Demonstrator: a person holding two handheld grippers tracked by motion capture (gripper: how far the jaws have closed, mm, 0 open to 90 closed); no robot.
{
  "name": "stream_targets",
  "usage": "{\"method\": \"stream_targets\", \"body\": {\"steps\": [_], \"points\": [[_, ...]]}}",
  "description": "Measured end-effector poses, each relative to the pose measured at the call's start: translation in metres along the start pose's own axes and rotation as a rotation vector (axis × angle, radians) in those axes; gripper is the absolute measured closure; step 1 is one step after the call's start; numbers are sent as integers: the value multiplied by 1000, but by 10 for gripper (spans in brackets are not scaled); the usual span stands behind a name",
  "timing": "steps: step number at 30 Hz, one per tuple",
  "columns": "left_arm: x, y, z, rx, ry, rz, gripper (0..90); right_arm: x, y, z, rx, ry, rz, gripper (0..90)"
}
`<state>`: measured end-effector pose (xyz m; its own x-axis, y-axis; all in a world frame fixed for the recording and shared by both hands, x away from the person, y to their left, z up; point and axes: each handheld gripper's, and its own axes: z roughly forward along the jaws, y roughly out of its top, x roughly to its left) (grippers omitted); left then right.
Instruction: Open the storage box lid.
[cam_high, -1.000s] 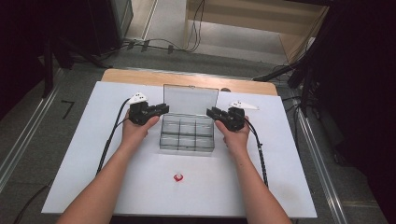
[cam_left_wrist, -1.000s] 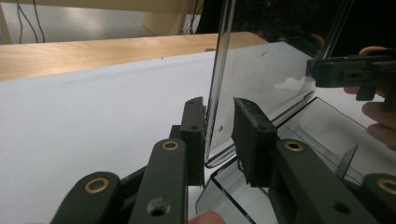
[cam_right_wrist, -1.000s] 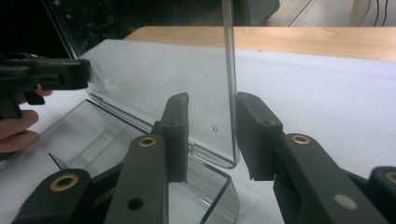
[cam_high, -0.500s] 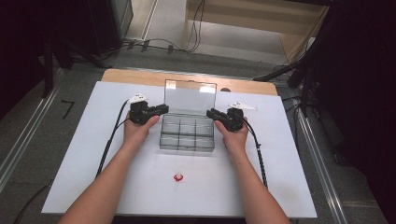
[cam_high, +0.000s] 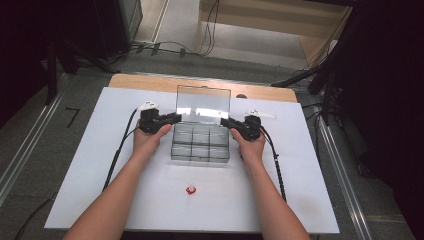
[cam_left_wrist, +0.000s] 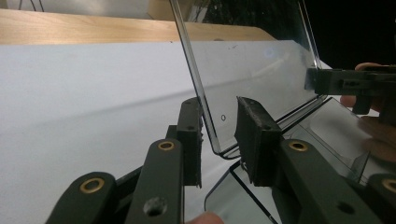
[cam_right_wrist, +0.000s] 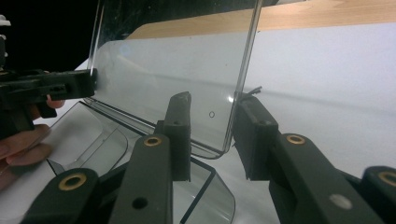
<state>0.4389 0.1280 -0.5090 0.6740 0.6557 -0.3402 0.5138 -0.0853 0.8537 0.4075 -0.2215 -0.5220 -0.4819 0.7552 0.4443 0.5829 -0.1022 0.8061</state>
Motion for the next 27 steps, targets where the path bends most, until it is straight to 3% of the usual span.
{"method": "stream_targets", "body": {"steps": [6, 27], "points": [[2, 0, 1, 4, -12, -19, 692, -1, -1, 1, -2, 9, 20, 656], [2, 0, 3, 14, 19, -50, 605, -8, -2, 2, 14, 26, 110, 605]]}}
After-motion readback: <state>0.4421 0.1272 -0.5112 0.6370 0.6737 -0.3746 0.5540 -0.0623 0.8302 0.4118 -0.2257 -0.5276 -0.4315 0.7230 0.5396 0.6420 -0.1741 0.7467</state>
